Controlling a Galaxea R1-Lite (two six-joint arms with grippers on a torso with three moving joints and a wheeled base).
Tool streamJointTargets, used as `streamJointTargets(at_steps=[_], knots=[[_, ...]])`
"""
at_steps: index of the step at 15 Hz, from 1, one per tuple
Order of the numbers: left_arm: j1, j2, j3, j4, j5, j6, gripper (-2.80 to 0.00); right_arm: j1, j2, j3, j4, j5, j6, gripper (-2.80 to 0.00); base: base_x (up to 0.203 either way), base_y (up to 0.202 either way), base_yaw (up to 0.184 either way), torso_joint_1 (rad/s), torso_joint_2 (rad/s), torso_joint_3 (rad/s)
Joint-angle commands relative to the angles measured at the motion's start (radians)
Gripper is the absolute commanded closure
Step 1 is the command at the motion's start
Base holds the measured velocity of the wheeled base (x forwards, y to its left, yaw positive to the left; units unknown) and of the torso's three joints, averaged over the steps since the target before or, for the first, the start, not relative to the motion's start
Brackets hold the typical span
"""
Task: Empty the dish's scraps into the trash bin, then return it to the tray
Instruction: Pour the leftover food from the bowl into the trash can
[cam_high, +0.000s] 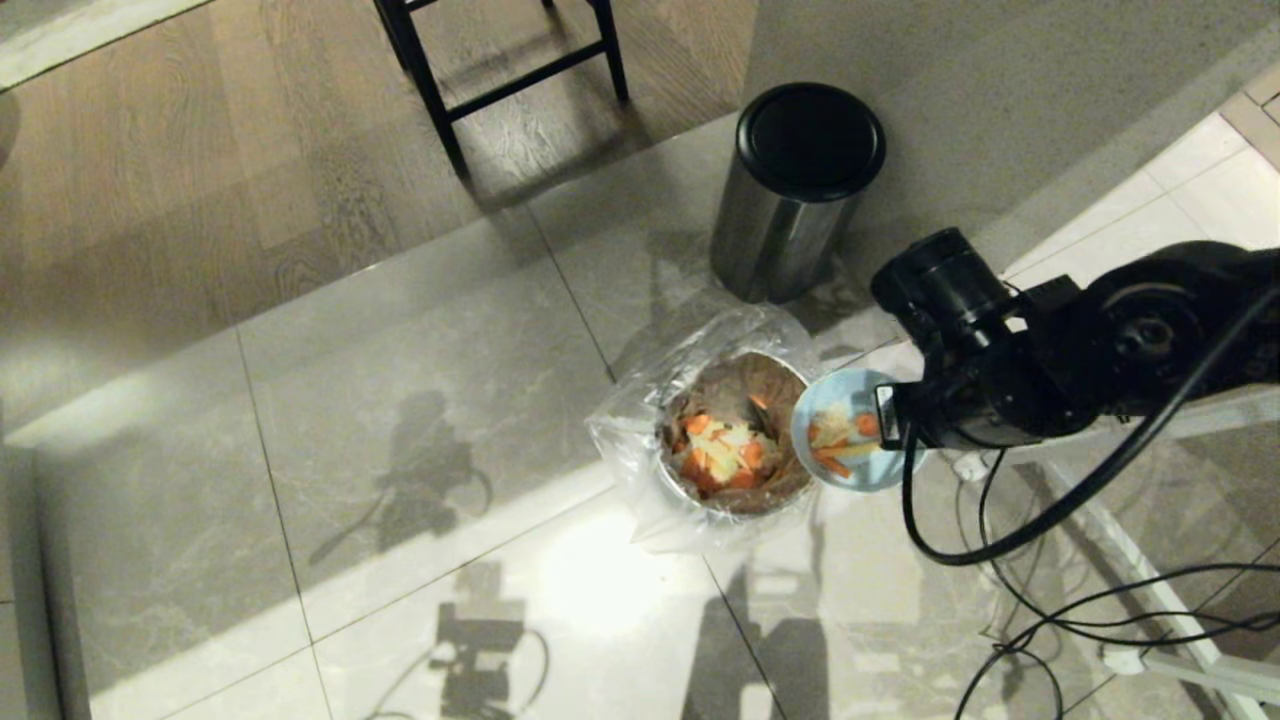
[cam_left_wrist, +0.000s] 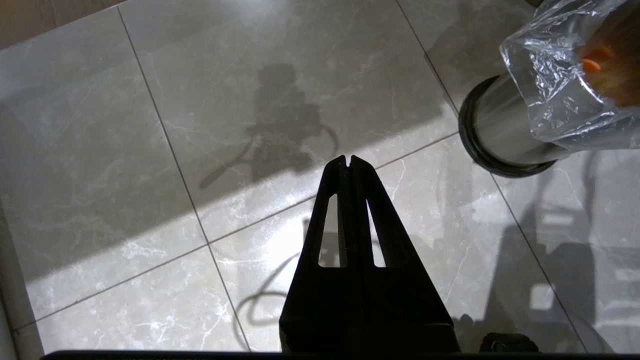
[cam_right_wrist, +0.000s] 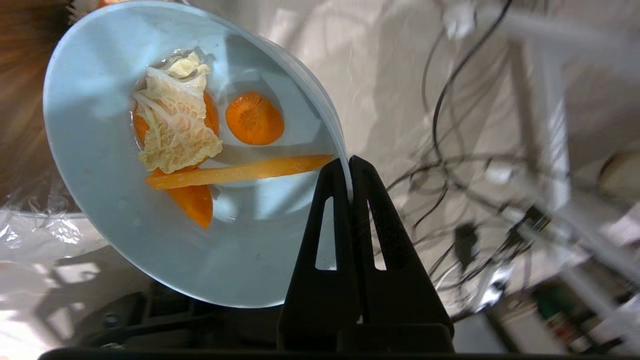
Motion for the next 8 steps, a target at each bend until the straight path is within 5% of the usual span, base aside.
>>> streamJointTargets(at_steps=[1,8], knots=[[0.000,0.001,0.000,-0.001,0.000,0.000,0.00,-0.001,0.029,-0.031,0.002,-0.008,-0.039,0.00,0.000,0.000,0.000,0.000,0.00,0.000],[0.000,0.001,0.000,-0.001,0.000,0.000,0.00,-0.001,0.051,-0.053,-0.166,-0.015,-0.325,0.00,0.000,0.000,0.000,0.000,0.00,0.000]])
